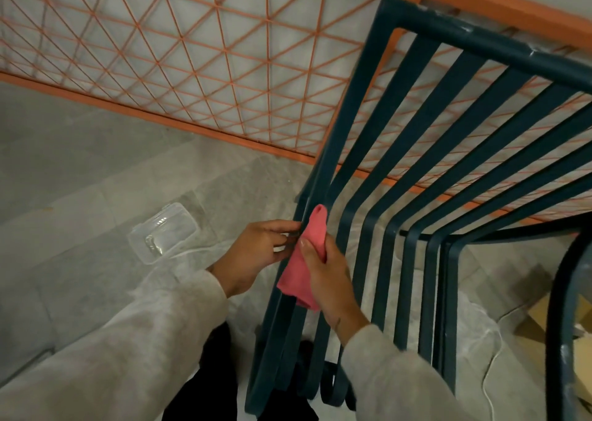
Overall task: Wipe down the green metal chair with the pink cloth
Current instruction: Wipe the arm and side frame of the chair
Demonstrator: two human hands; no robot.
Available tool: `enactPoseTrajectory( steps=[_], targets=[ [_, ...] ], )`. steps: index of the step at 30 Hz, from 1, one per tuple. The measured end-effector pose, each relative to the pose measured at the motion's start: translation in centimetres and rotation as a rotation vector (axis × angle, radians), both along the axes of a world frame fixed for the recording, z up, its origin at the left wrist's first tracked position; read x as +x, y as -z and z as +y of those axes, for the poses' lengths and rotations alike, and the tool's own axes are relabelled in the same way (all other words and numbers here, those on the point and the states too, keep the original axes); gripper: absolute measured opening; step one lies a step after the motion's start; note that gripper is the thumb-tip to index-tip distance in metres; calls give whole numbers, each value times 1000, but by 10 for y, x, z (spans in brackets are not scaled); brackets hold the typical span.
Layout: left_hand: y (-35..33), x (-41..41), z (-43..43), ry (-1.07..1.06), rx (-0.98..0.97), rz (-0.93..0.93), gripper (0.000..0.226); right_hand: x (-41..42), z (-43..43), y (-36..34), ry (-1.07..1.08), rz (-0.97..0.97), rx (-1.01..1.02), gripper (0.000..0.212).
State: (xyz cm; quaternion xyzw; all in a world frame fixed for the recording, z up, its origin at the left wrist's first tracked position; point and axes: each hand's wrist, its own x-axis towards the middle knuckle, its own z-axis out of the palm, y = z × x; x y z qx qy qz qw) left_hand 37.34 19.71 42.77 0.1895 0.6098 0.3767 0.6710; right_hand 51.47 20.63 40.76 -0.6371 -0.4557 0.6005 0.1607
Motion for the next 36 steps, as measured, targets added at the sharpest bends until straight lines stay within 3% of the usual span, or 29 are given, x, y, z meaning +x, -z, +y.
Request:
enactPoseTrajectory(
  steps=[5,9,14,18,22,25,29,33,36],
  targets=[
    [-1,-2,2,22,-46,9,40,-16,39,-6,75,-105,112,19],
    [4,1,-6,-28,-83,-47,42,-23,86,-21,109,-151,225,29],
    [8,3,-17,-46,-69,-58,44,-16,48,-12,86,-148,253,27],
    [12,2,-28,-25,-95,-50,41,-2,25,-11,-62,-231,209,34],
    [13,2,-42,10,-125,-55,42,14,19,-22,-346,-485,545,46],
    [15,2,-51,-17,-132,-96,43,18,29,-26,-485,-478,738,55],
    [16,4,-64,-35,-125,-133,42,19,19,-12,-591,-521,894,44],
    [16,7,-81,-29,-185,-128,45,24,-13,-5,-633,-511,859,41],
    [23,9,-109,-21,-268,-94,43,36,-53,-8,-738,-484,818,54]
  ],
)
